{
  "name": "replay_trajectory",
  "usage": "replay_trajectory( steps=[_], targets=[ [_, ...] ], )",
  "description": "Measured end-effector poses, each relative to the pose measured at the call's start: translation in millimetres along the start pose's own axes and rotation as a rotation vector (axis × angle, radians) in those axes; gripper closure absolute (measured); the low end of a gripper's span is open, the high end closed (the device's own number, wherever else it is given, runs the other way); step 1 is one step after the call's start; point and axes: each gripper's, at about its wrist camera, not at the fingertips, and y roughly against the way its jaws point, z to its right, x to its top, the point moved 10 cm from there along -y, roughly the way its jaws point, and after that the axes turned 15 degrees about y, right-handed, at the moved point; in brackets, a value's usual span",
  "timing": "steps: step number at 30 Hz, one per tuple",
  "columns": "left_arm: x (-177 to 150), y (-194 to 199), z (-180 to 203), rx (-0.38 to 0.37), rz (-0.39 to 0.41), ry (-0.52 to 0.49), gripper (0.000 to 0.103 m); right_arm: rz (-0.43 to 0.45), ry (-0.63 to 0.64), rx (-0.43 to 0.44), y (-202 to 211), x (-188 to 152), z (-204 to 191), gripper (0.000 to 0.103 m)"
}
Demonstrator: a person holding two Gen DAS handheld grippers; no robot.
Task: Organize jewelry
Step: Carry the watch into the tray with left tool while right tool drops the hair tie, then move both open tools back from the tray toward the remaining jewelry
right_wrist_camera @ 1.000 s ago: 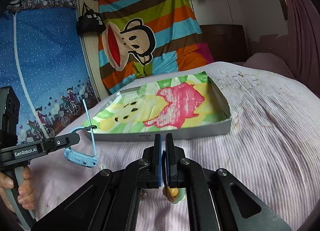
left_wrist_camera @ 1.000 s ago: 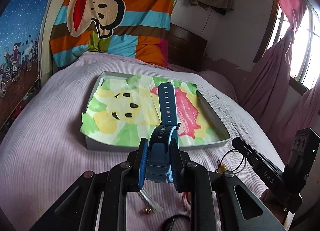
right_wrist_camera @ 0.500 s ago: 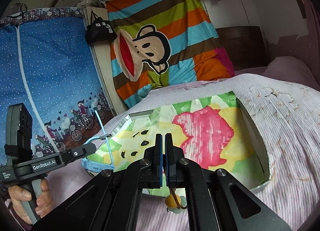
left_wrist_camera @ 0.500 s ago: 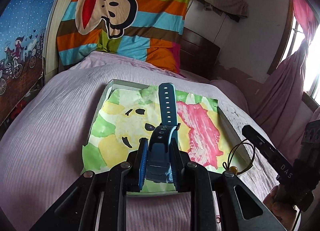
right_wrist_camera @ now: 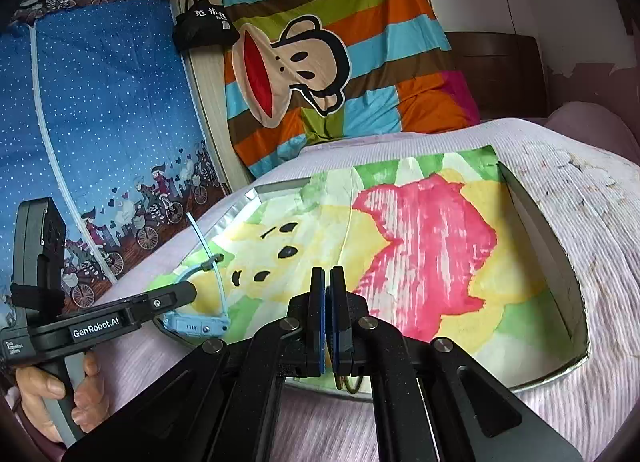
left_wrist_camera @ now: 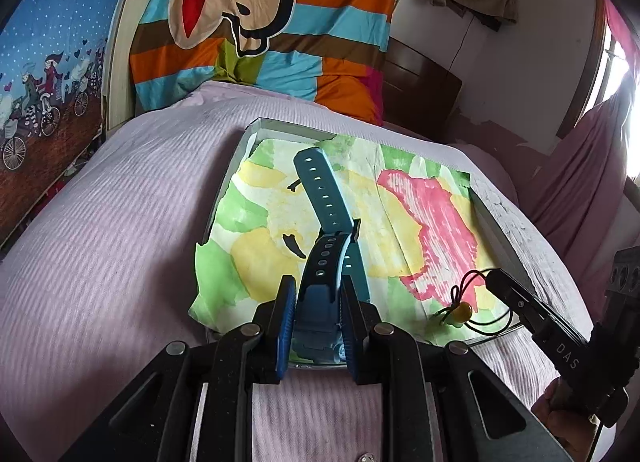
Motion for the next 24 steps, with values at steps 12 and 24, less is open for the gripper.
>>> replay_trajectory(
  steps=[12, 24],
  targets=[
    [-10, 26, 4, 0.001, 0.07, -0.042, 0.042, -0.037, -0.037, -0.054, 11, -35, 15, 0.089],
    [-25, 88, 7, -0.028, 0.237, -0.115, 0.001, 0.147, -0.018, -0.173, 86, -32, 12, 0.036]
  ],
)
